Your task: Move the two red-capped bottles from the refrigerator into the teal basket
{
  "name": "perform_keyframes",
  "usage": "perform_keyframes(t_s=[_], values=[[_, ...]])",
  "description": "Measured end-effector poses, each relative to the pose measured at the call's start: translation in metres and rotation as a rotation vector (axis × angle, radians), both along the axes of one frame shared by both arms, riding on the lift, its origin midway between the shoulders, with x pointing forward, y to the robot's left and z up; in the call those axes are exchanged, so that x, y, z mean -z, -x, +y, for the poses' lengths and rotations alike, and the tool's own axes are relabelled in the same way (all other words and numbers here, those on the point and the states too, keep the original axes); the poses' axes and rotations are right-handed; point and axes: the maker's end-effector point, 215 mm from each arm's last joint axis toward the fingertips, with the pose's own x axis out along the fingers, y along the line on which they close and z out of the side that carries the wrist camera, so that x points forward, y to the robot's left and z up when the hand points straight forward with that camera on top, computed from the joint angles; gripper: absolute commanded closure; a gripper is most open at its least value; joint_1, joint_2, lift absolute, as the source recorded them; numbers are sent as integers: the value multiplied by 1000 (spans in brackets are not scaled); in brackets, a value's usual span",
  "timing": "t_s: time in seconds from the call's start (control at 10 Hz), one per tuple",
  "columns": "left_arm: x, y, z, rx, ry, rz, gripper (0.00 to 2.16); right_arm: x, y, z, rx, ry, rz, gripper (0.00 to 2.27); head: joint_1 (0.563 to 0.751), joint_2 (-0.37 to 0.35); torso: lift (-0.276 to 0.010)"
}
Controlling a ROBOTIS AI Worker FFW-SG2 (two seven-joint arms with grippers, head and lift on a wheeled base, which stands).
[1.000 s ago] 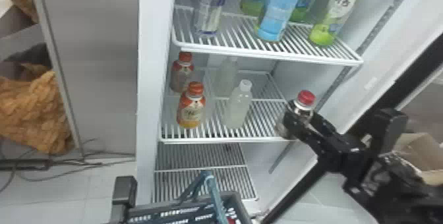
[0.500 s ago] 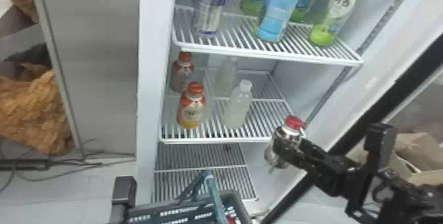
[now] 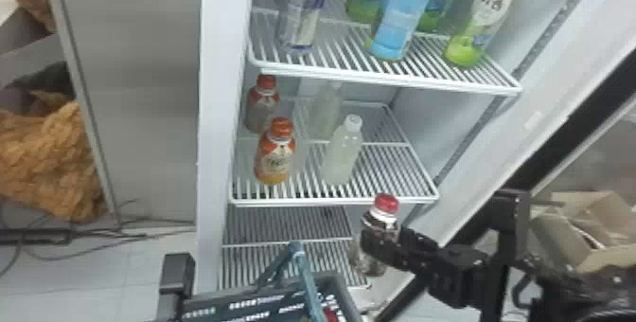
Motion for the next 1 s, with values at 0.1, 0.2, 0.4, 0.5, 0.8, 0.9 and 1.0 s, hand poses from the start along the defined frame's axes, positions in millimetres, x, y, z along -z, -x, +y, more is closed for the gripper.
perform_keyframes(t_s=[0.1,0.2,0.4,0.5,0.8,0.9,1.0], values=[[1,0,0,0,-2,-1,1111,4,8,9,-21,-25,37,717,695,-350,-228],[1,-1,0,0,-3,-3,1111,8,16,19,-45,-46,79,717,695,-350,-228],[1,-2,0,-2,-6,-8,1111,12,26,42,-112,-79,152,717,695,-350,-228],[1,-3,1,-3,-7,-9,1111,15,29,50,-137,-96,184,717,695,-350,-228],[1,-4,2,-6,-9,-10,1111,33,47,72,-196,-179,303,717,695,-350,-228],[1,-5,2,-7,-10,-10,1111,40,53,83,-232,-233,354,717,695,-350,-228],[2,-5,2,-7,-12,-11,1111,44,57,91,-257,-263,394,717,695,-350,-228]])
